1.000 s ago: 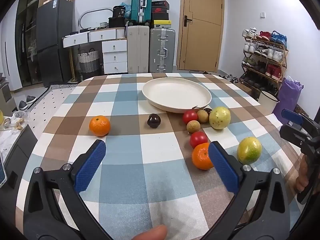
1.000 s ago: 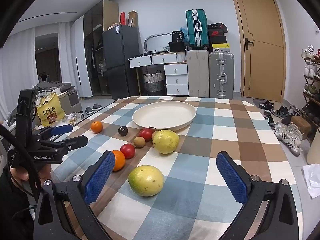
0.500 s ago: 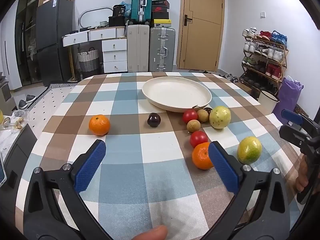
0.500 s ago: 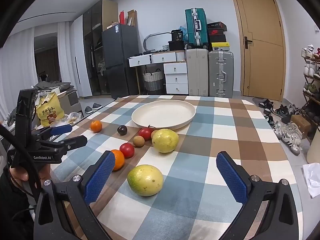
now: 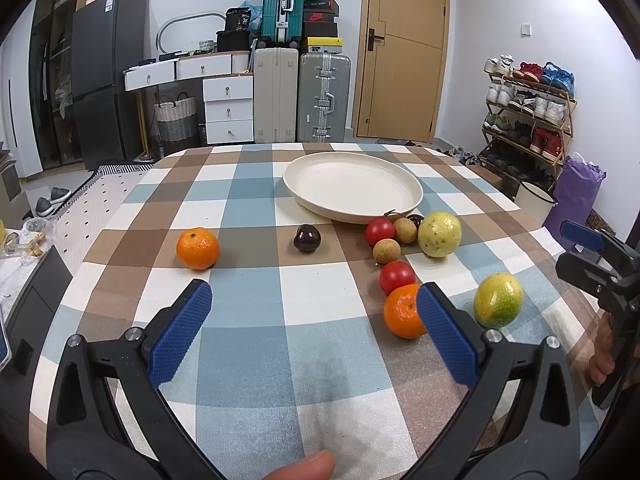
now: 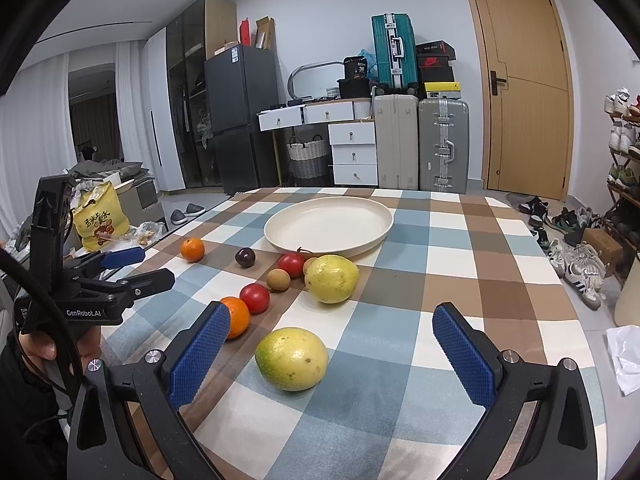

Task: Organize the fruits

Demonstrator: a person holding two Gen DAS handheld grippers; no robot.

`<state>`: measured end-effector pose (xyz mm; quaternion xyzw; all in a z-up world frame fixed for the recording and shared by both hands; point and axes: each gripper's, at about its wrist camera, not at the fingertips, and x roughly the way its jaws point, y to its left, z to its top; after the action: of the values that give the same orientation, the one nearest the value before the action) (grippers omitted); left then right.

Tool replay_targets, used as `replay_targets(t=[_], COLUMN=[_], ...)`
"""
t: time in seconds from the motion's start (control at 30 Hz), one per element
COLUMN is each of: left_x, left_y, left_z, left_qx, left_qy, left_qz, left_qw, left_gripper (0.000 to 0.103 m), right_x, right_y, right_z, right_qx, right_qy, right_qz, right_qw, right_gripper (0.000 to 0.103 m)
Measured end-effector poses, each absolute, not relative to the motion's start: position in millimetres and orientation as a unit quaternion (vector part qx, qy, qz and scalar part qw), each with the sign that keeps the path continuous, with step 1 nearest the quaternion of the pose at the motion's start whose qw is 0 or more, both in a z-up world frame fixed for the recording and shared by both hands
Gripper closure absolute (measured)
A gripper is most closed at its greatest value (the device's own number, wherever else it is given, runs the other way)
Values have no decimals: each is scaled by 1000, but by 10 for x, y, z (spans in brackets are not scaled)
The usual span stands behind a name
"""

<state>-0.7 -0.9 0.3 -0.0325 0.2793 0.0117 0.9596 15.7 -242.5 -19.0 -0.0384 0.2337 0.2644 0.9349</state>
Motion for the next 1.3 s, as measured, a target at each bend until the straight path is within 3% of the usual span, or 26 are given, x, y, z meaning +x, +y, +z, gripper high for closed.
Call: replay_targets(t=[1.3], left_x=[26], left_y=[-60], left_z=[-50], left_qx=[-30], left_qy=[280], left_qz=[14], left_qw=[959], left_gripper=[1], right_x=[181], right_y=[-2413], right_z=[-203], right_qx=[-43], right_qy=[245], right_qz=[264], right_qw=[932], right_gripper=[0])
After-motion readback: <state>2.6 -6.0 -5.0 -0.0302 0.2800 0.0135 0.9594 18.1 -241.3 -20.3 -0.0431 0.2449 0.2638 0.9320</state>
